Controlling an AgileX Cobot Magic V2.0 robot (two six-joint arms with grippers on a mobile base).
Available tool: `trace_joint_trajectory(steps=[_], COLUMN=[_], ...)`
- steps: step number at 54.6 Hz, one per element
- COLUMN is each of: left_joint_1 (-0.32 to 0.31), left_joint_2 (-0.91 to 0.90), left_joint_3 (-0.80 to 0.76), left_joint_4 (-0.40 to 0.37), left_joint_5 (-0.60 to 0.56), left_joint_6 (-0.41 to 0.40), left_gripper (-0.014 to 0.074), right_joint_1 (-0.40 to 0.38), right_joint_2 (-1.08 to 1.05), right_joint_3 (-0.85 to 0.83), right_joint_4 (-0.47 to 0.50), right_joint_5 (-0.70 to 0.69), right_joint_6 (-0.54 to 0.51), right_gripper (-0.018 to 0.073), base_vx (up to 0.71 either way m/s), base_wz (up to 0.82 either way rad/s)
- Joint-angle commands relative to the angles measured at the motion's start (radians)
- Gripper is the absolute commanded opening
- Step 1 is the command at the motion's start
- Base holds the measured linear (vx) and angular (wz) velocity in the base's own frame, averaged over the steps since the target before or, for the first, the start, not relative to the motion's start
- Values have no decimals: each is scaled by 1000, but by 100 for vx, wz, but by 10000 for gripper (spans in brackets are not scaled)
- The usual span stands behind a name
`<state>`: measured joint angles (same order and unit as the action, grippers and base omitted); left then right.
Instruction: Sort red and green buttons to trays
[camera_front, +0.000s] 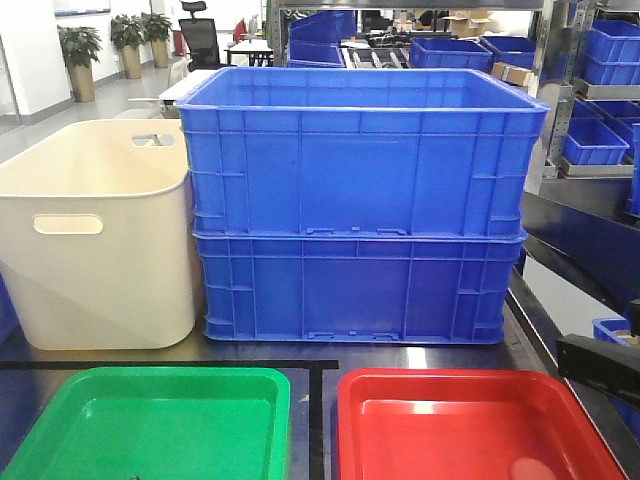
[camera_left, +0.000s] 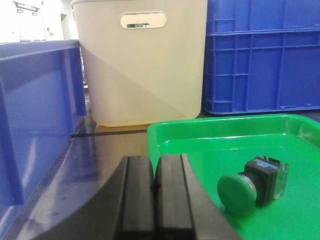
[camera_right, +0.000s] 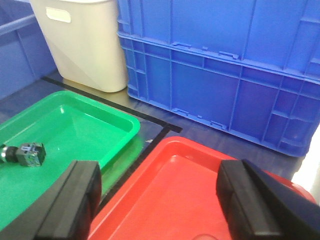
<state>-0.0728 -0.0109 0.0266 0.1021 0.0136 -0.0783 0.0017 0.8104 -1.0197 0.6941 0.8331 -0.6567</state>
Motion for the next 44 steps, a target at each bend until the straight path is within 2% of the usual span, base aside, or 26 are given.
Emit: trace_joint_trajectory(steps=[1, 5, 9, 19, 27, 30, 40, 44], left_joint_1=[-1, -1, -1, -1, -1, -1, -1, -1], left_joint_2=[6, 6, 6, 6, 6, 6, 6, 6], left_joint_3=[-23, -23, -23, -23, -23, -23, -23, -23], left_joint_4=[-5, -5, -5, -5, -5, -5, -5, -5], left_joint_5=[-76, -76, -76, -76, -76, -76, -76, -76], left_joint_6=[-9, -9, -9, -9, -9, -9, -9, -9], left_gripper=[-6, -6, -6, -6, -6, -6, -6, -6], right_joint_1=[-5, -5, -5, -5, -5, -5, -5, -5], right_joint_2=[-7, -12, -26, -85, -137, -164, -297, -356], right_joint_3=[-31, -31, -29, -29, -23, 16, 326, 459], right_joint_4=[-5, -53, -122, -384, -576, -622, -720, -746], right_joint_5=[-58, -56, -59, -104, -156, -224, -627, -776], right_joint_6=[0, 50, 172, 428, 489, 489, 492, 543], right_gripper=[522, 479, 409, 216, 50, -16, -13, -12], base_vx=[0, 0, 0, 0, 0, 0, 0, 0], base_wz=[0, 0, 0, 0, 0, 0, 0, 0])
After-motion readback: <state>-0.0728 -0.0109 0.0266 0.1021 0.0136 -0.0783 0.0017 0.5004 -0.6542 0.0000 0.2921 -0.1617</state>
